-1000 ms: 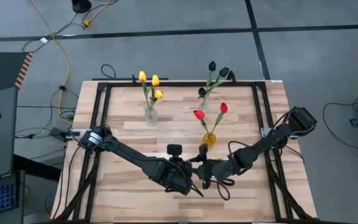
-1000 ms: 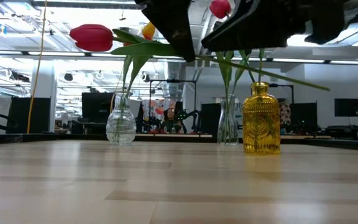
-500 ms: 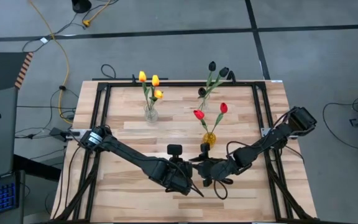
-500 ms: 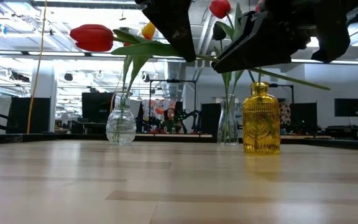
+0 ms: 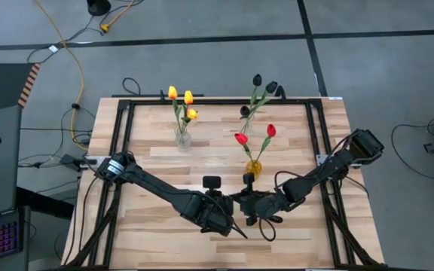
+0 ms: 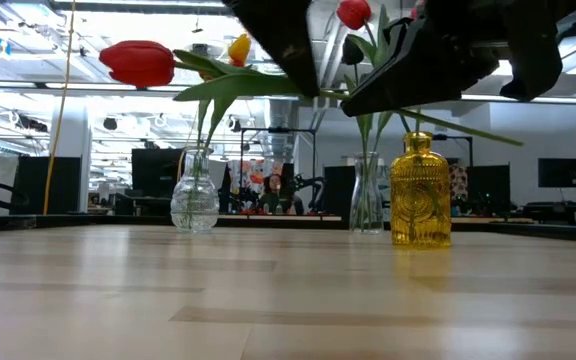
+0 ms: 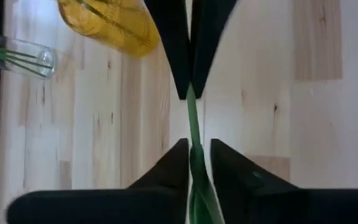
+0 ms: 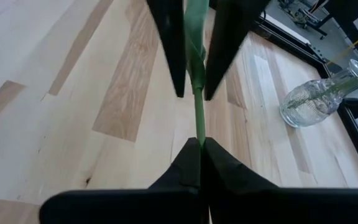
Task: Sort flowers into vase by color
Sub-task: Put the red tulip into the yellow vase
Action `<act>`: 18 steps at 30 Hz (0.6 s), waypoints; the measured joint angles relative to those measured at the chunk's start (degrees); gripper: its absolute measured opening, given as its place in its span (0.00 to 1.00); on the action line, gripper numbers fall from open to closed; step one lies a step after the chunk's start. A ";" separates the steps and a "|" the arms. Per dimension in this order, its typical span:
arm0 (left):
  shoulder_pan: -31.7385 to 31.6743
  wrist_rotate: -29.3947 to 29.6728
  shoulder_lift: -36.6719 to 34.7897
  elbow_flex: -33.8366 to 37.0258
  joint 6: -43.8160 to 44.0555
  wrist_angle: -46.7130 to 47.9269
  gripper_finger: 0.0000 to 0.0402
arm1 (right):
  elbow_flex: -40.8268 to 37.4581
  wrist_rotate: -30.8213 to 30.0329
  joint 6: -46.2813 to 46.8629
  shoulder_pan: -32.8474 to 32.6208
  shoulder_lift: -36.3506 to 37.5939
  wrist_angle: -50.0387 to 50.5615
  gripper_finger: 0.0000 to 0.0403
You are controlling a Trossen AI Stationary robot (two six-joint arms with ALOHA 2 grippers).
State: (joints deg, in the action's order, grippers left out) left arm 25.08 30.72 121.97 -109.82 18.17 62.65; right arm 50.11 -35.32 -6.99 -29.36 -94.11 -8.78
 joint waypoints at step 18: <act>2.10 -1.22 -0.04 -22.96 0.73 9.23 0.37 | -0.04 -0.83 5.84 -4.93 12.19 12.87 0.07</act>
State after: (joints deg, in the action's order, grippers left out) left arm 27.18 29.50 121.93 -132.78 18.90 71.88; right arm 50.06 -36.14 -1.15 -34.29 -81.93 4.09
